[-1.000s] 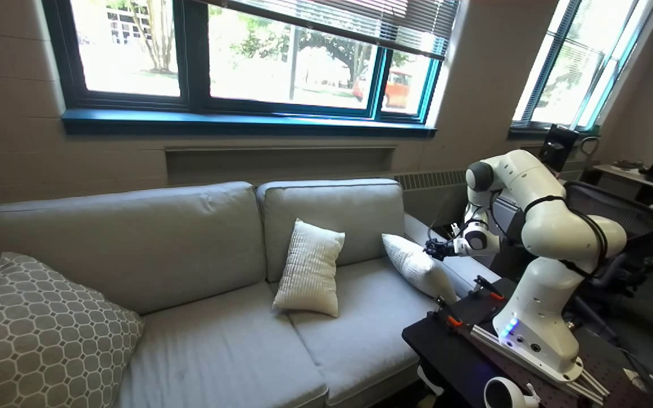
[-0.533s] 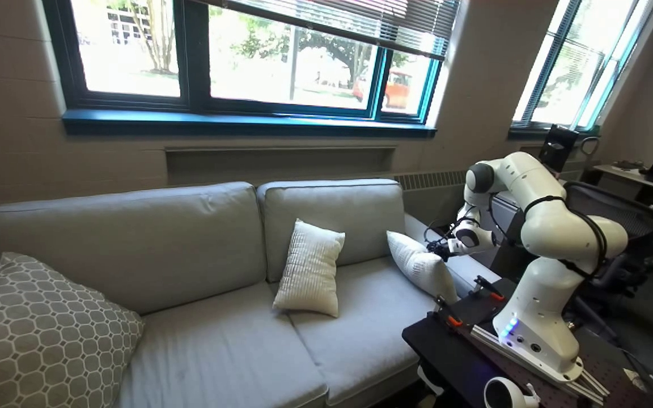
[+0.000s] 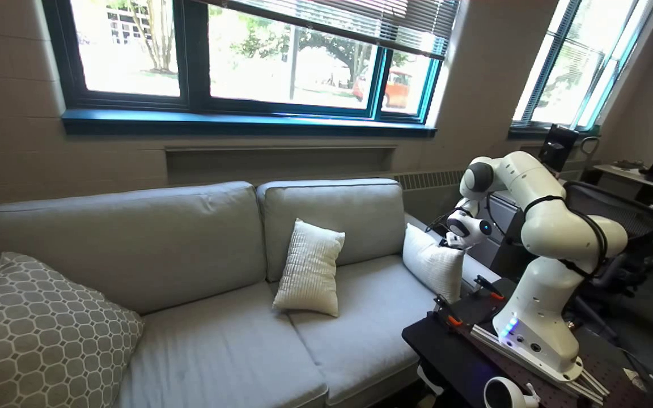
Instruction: Move the cushions to the right shoulder of the couch
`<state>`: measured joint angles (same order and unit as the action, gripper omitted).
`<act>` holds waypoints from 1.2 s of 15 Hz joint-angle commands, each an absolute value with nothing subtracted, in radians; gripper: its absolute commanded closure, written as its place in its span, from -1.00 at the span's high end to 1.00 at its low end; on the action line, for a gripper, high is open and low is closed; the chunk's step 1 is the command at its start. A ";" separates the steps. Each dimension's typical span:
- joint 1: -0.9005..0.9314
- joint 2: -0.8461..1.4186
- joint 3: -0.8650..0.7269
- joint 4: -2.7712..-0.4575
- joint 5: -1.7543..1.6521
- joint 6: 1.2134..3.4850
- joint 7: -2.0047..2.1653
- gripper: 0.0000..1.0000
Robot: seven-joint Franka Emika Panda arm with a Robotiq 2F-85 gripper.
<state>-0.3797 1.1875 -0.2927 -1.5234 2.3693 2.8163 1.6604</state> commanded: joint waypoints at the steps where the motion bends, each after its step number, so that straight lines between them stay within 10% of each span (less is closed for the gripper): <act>1: -0.302 1.254 -0.384 -1.413 2.606 2.982 1.585 -0.81; 2: -0.275 1.270 -0.421 -1.393 2.681 3.023 1.566 -0.33; 12: -0.019 1.473 -0.702 -1.291 2.598 3.519 2.078 0.92; 18: 0.180 1.491 -0.856 -1.655 2.598 3.474 2.317 1.00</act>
<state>0.0868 1.4922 -0.7936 -1.4949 2.5981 3.4740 2.2008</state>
